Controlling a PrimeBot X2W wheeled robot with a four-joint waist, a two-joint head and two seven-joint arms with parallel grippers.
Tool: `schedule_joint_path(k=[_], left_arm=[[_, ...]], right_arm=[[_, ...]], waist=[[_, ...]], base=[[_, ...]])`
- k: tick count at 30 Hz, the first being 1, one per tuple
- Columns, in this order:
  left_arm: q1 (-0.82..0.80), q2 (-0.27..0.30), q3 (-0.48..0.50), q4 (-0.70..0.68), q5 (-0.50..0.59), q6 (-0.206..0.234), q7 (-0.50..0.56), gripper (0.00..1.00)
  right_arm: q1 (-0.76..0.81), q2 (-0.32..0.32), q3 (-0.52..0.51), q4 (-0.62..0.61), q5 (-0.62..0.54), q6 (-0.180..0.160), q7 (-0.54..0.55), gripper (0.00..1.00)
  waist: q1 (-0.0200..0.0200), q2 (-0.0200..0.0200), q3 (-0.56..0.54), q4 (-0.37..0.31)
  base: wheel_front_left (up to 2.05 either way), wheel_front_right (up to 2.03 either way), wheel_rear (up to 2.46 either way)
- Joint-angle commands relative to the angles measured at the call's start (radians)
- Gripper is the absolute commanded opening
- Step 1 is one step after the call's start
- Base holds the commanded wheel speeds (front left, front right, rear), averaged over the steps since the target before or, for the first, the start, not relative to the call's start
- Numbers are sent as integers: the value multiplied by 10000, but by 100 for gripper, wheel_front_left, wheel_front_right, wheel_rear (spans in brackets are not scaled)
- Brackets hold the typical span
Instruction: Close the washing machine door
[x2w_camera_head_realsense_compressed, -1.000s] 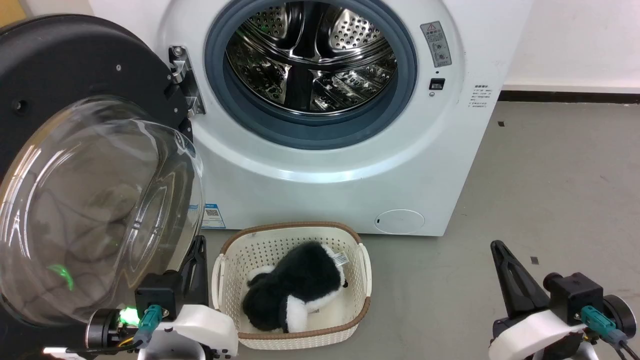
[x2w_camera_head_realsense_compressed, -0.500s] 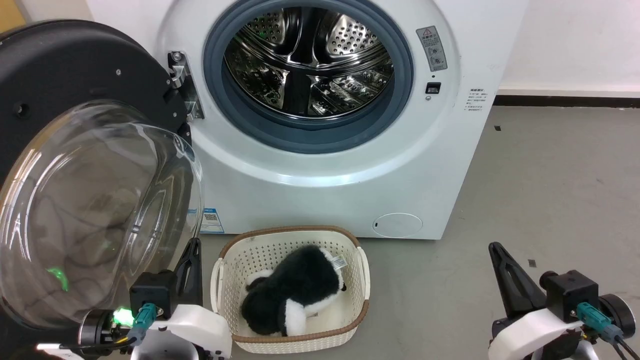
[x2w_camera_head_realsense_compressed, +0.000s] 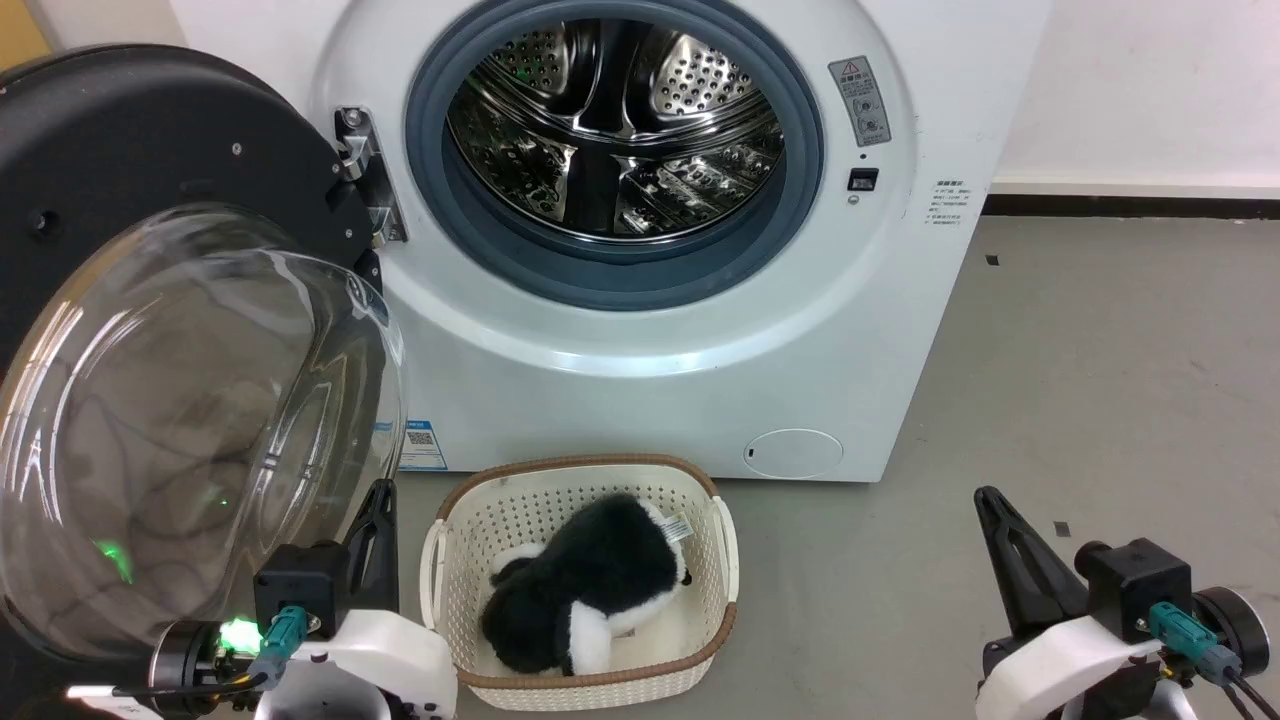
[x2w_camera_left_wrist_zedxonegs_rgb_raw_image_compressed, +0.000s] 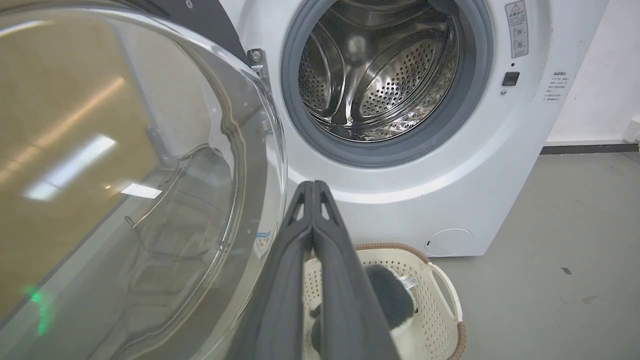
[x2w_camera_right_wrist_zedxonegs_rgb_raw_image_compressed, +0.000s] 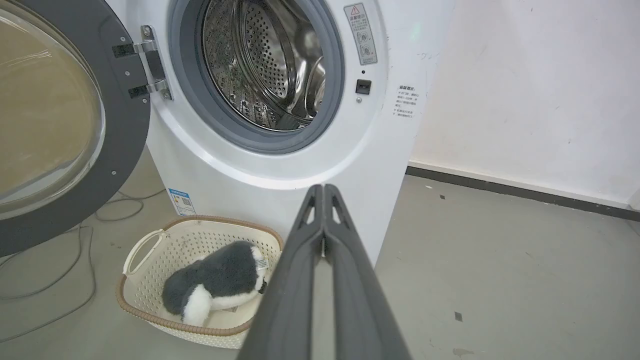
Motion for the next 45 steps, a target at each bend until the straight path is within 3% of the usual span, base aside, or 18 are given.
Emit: schedule_joint_path(k=[1, 21, 22, 35, 36, 37, 45], left_arm=[[138, 18, 20, -43, 28, -41, 3, 0], [138, 18, 20, -43, 28, -41, 3, 0], [8, 0, 8, 0, 0, 2, 0, 100], [-31, 23, -169, -99, -10, 345, -225, 100], [-45, 38, -178, -129, -2, 374, -246, 26], [-61, 60, -191, -162, 11, 401, -267, 0], [-279, 317, -284, -536, 103, 650, -434, 0]], right_arm=[[13, 18, 5, -45, -78, -9, 7, 0], [13, 18, 5, -45, -78, -9, 7, 0], [2, 0, 4, 2, 0, 0, 0, 100], [32, 2, -171, 4, 362, -1, -224, 100], [36, 2, -181, 0, 393, -1, -245, 100], [40, 2, -190, -4, 424, -1, -266, 100], [65, 3, -259, -20, 656, -2, -433, 100]], waist=[[-1, 0, 1, 0], [-1, 0, 1, 0], [0, 0, 0, 0], [0, 0, 24, 46], [0, 0, 25, 59], [0, 0, 27, 76], [0, 0, 31, 284]], base=[[0, 0, 0], [0, 0, 0], [0, 0, 0], [0, 0, 0], [0, 0, 0], [0, 0, 0], [0, 0, 0]])
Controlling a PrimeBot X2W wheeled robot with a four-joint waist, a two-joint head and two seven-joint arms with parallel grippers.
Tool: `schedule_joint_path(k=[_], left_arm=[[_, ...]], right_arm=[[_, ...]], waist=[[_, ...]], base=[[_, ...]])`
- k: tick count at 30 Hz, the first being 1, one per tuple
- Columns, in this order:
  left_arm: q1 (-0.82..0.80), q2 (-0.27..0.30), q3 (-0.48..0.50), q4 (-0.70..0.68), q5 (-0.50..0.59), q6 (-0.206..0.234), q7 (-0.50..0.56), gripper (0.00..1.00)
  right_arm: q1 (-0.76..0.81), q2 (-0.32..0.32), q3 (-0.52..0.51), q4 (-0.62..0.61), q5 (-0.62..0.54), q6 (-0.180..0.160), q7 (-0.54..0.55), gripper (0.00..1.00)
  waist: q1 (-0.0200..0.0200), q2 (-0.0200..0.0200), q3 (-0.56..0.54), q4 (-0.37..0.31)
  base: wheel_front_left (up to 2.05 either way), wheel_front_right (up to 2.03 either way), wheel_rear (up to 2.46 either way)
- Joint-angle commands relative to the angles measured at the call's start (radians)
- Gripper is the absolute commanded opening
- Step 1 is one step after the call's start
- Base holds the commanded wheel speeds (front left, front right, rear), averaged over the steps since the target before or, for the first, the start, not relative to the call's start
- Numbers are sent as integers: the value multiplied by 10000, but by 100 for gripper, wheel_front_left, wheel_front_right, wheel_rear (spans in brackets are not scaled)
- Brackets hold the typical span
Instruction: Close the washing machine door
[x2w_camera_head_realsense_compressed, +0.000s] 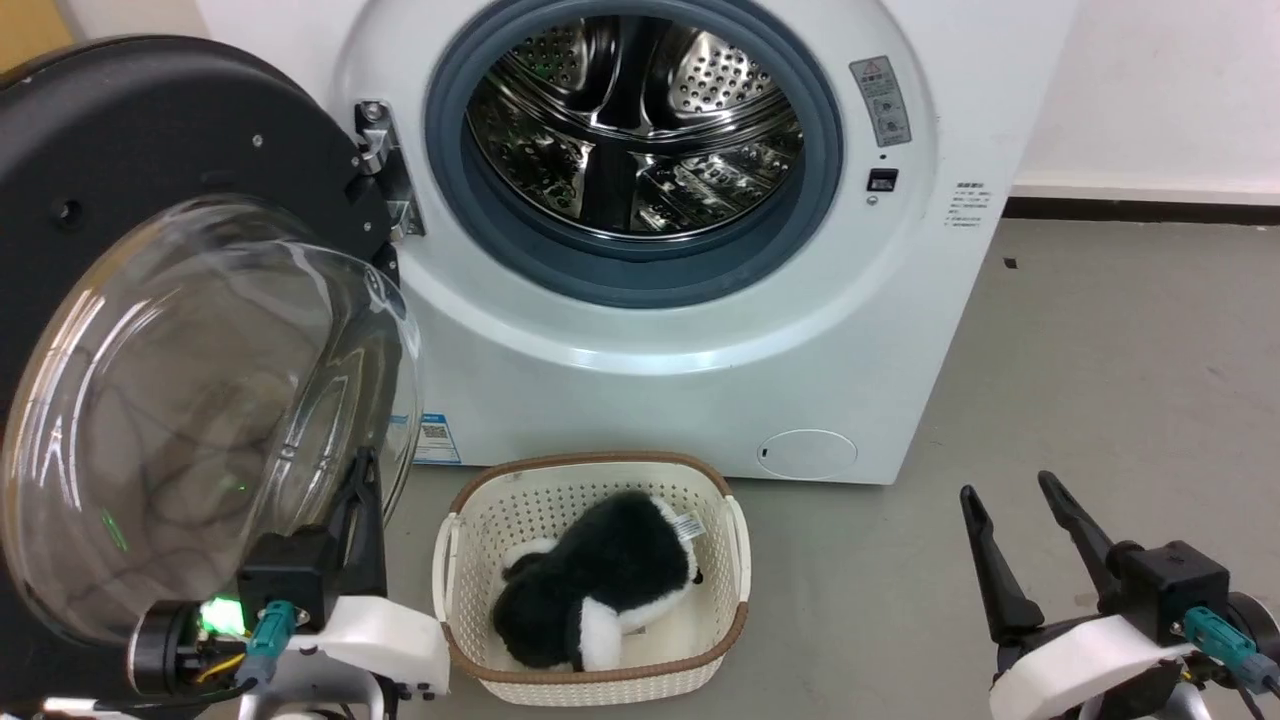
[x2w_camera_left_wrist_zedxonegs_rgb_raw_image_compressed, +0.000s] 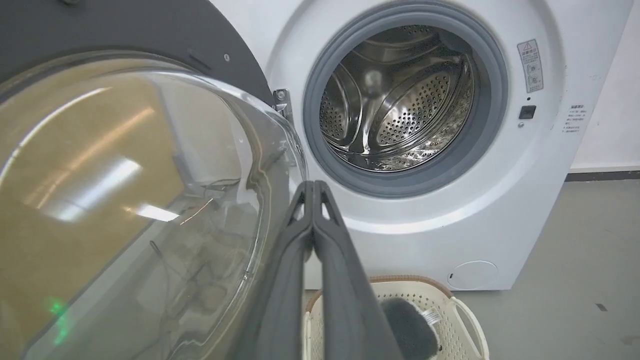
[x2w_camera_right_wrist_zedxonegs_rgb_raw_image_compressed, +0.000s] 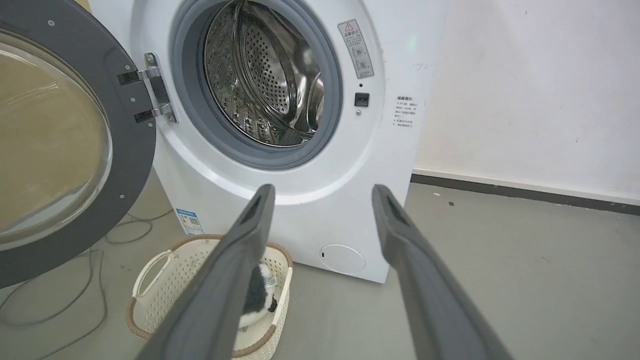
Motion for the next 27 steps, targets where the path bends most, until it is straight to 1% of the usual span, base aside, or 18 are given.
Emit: schedule_joint_path(k=[1, 8, 15, 21, 27], left_arm=[[-214, 130, -47, -169, 68, 116, -108, 0], [-581, 415, 127, -684, -88, 246, -254, 0], [-1126, 658, 619, -1312, -429, 209, -400, 0], [-1608, 717, 1329, -1728, -879, -22, -525, 0], [-2103, 661, 2237, -1890, -1462, -463, -651, 0]], right_arm=[[61, 3, -44, -29, 129, -2, -117, 100], [88, 4, -70, -11, 353, -2, -263, 100], [154, 5, -116, 68, 572, -3, -408, 100], [194, 6, -189, 153, 766, -3, -534, 100], [231, 7, -280, 249, 974, -4, -659, 100]], waist=[[0, 0, 1, 74], [0, 0, 10, 334], [0, 0, 25, 633], [0, 0, 52, 925], [0, 0, 85, 1267]], base=[[0, 0, 0], [0, 0, 0], [0, 0, 0], [0, 0, 0], [0, 0, 0]])
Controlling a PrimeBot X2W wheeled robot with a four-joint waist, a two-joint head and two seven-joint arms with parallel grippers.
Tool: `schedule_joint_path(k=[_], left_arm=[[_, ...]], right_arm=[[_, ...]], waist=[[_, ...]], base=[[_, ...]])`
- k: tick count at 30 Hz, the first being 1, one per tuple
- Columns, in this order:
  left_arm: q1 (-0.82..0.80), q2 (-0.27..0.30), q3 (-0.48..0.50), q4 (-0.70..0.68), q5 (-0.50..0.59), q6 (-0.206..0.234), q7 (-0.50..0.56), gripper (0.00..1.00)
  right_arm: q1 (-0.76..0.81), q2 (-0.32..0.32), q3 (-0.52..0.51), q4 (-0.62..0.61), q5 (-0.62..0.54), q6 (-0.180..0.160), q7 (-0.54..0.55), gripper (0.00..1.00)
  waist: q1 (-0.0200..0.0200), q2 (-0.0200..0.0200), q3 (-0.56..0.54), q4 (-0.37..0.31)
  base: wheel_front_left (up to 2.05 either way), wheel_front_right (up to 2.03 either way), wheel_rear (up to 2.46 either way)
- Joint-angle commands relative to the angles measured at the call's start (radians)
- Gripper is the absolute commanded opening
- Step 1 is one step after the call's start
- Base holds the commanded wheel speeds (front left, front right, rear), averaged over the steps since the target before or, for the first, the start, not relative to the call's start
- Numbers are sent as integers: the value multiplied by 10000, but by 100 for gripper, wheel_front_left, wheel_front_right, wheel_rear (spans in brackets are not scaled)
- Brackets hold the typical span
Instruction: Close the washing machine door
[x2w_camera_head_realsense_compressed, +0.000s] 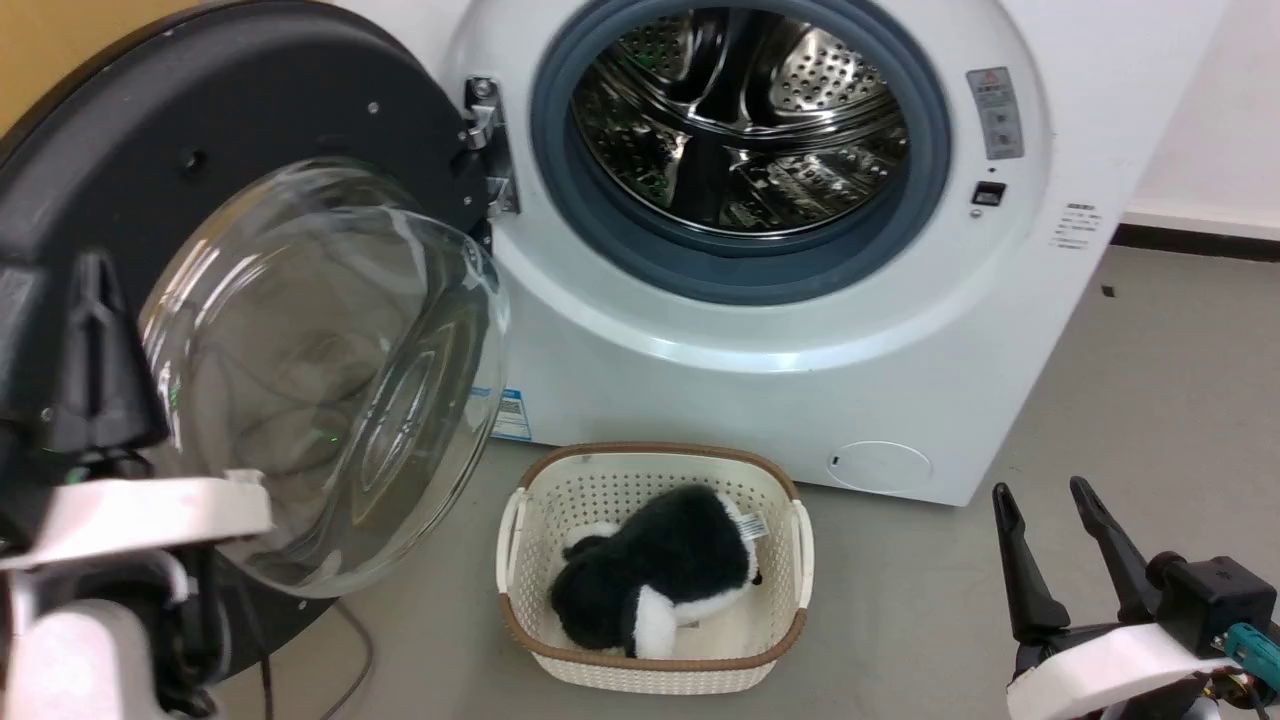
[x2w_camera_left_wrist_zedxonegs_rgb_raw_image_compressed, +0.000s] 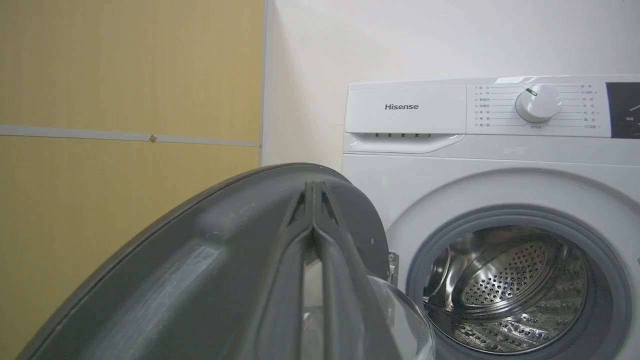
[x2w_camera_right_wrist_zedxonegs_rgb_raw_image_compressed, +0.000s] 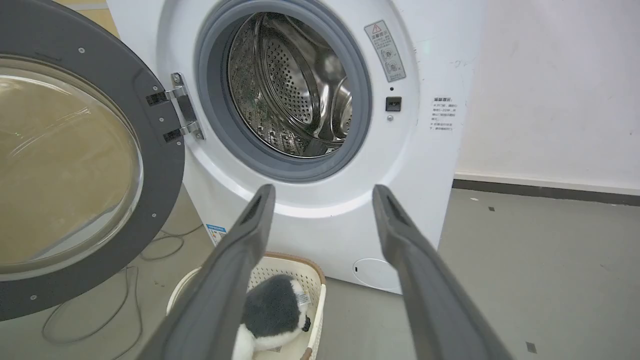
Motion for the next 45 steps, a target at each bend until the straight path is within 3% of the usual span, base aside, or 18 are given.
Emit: schedule_joint_path(k=[1, 9, 19, 27, 40, 45], left_arm=[[-374, 14, 390, -133, -250, -173, -118, 0], [-932, 76, 1503, 273, -1137, -613, -277, 0], [-1252, 466, 2638, 1539, -2416, -695, 60, 0], [-1307, 479, 3528, 2851, -3946, -505, 1305, 0], [-1183, 393, 4101, 4620, -6440, -1013, 3623, 0], [-1022, 201, 3906, 4891, -7051, -1153, 4280, 0]], right_arm=[[151, 5, -46, 61, 132, -4, -112, 100], [233, 6, -150, 263, 381, -4, -279, 100], [329, 8, -230, 516, 623, -5, -467, 100], [370, 9, -401, 798, 912, -6, -633, 100], [391, 11, -417, 988, 1331, -6, -905, 100], [437, 12, -499, 1053, 1458, -7, -1009, 100]], waist=[[0, -1, 17, 176], [0, -1, 19, 682], [0, -1, 54, 1141], [0, -1, 157, 1455], [0, -1, 291, 1788], [0, -1, 317, 1941]], base=[[0, 0, 0], [0, 0, 0], [0, 0, 0], [0, 0, 0], [0, 0, 0], [0, 0, 0]])
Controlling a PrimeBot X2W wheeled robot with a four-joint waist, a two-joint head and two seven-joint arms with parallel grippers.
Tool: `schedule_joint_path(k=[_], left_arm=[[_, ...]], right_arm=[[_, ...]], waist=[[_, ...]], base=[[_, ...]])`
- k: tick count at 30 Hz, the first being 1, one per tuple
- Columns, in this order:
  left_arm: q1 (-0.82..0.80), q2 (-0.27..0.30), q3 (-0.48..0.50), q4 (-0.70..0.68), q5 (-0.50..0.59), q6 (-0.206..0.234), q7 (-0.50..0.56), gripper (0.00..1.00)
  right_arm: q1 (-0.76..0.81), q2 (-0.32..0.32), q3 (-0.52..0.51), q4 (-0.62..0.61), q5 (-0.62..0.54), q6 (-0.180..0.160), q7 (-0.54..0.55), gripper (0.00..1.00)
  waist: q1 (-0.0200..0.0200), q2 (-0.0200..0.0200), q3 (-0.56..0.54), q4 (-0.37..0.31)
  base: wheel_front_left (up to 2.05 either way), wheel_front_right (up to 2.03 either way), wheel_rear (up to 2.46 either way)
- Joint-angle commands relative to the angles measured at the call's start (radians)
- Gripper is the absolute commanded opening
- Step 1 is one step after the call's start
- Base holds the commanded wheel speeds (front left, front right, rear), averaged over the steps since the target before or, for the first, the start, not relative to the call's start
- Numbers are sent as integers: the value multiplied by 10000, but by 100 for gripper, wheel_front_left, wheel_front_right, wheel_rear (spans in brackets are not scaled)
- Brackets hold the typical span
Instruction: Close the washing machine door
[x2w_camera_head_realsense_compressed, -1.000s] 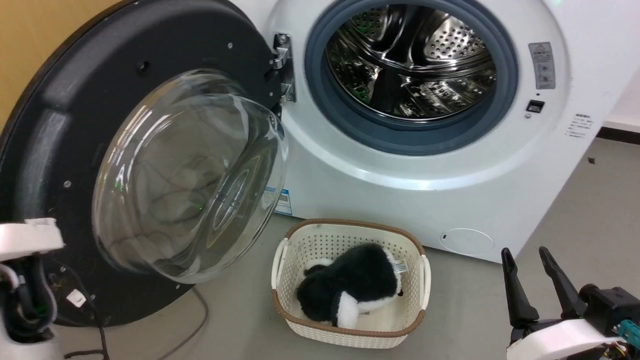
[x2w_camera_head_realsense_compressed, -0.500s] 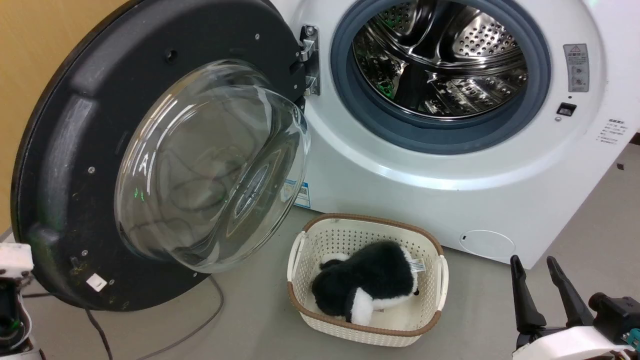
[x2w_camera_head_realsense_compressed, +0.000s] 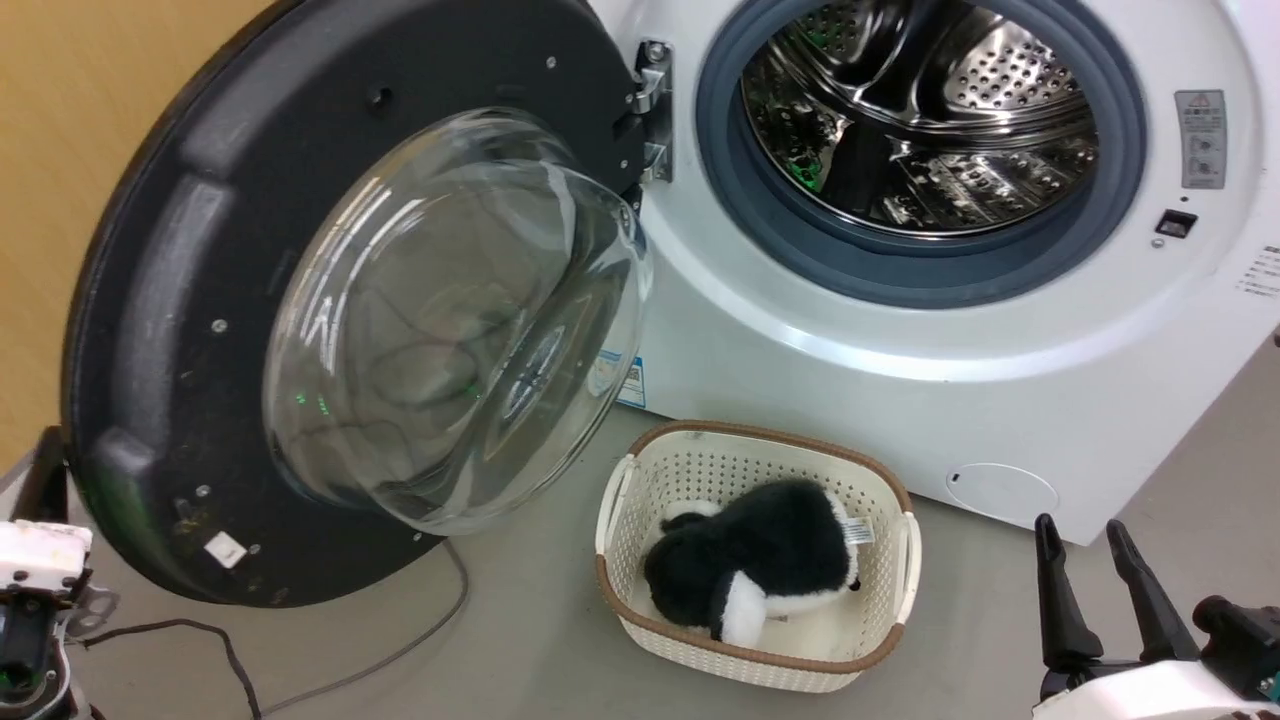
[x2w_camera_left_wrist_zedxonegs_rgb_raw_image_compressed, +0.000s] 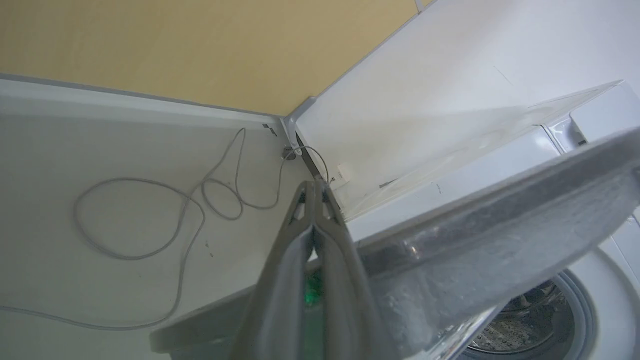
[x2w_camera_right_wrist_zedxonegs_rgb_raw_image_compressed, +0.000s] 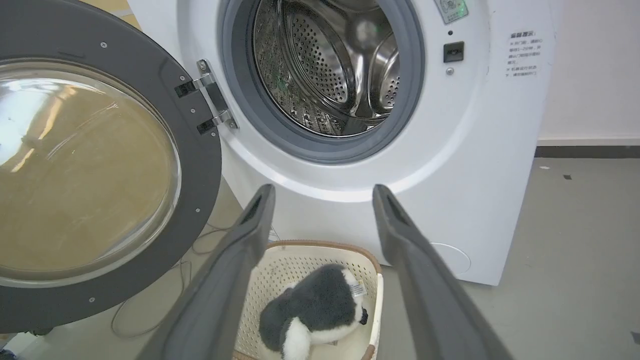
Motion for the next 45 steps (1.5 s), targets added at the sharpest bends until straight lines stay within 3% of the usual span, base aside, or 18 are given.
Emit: schedule_joint_path(k=[1, 15, 24, 35, 42, 45], left_arm=[[137, -130, -56, 97, -325, -104, 269, 0], [2259, -765, -1798, -2361, -3393, -267, 2265, 0], [3353, -1014, -4127, -3809, -4704, -365, 2846, 0], [3677, -1002, -6980, -4301, -5299, -467, 2252, 0], [3098, -930, -8882, -3787, -5091, -467, 1118, 0], [2659, -914, -9366, -3243, -4709, -467, 113, 0]], right_arm=[[204, 12, -51, 72, 163, -7, -114, 100], [350, 14, -197, 165, 563, -8, -406, 100], [319, 15, -195, 210, 756, -9, -594, 100], [69, 17, -203, 58, 897, -9, -789, 100], [-130, 17, -108, -44, 810, -9, -789, 100], [-219, 17, -95, -91, 785, -9, -789, 100]], waist=[[0, 0, 4, 62], [0, 0, 179, 612], [0, 0, 276, 887], [0, 0, 513, 165], [0, 0, 654, -818], [0, 0, 695, -1285]], base=[[0, 0, 0], [0, 0, 0], [0, 0, 0], [0, 0, 0], [0, 0, 0], [0, 0, 0]])
